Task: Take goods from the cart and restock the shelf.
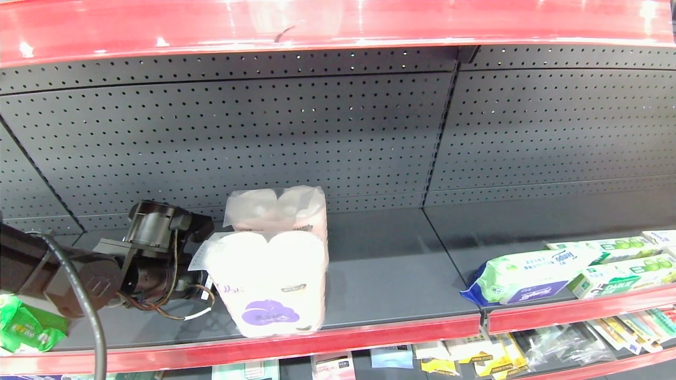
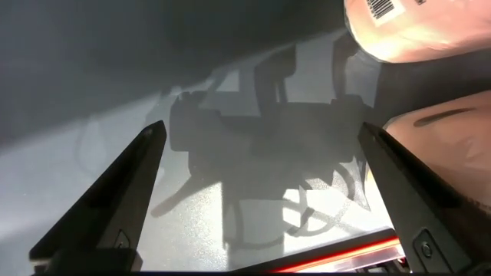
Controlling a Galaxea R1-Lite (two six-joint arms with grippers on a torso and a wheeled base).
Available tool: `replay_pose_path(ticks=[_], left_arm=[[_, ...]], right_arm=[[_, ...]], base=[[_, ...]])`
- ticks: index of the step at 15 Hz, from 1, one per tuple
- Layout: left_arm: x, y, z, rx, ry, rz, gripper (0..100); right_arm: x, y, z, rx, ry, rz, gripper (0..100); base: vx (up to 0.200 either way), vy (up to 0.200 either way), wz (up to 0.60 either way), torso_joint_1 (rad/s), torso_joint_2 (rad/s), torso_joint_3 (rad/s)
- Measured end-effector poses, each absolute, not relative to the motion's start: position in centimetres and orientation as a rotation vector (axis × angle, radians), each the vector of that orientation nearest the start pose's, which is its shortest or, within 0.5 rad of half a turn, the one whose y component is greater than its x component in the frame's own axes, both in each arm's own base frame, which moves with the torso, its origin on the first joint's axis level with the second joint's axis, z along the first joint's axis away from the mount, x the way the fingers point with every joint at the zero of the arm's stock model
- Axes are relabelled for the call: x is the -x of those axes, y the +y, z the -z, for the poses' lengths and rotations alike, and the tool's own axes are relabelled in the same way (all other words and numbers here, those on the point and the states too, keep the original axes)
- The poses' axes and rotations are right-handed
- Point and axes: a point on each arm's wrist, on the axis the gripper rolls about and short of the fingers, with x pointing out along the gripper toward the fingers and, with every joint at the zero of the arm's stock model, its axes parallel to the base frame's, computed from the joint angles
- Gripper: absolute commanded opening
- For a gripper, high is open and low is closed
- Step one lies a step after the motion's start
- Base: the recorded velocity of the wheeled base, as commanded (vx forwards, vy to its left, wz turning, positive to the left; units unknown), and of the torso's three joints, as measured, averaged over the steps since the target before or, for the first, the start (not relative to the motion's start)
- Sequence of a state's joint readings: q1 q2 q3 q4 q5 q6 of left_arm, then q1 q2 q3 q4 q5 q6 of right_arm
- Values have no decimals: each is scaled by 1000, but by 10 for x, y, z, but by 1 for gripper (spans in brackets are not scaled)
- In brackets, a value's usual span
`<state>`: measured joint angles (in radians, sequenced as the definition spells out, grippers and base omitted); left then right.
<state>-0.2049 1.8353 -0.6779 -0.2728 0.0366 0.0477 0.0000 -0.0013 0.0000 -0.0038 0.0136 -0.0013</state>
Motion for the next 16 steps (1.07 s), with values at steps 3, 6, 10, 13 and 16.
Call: replay_pose_path(ticks=[3, 6, 10, 13, 16], left_arm=[[-276, -59, -80, -156, 877, 186, 100], [-275, -58, -80, -141, 881, 175, 100], [-274, -45, -84, -128, 867, 102, 100], [-269, -20, -99, -111, 822, 25, 100], [-240, 8, -126, -114, 746, -25, 100]], right_arm=[[23, 0, -76, 1, -6, -14, 100], [23, 0, -76, 1, -5, -14, 100], [23, 0, -76, 1, -5, -13, 100], [23, 0, -76, 1, -6, -14, 100], [23, 0, -76, 1, -5, -13, 100]], base=[[0, 0, 0, 0, 0, 0], [0, 0, 0, 0, 0, 0], [0, 0, 0, 0, 0, 0], [0, 0, 0, 0, 0, 0], [0, 0, 0, 0, 0, 0]])
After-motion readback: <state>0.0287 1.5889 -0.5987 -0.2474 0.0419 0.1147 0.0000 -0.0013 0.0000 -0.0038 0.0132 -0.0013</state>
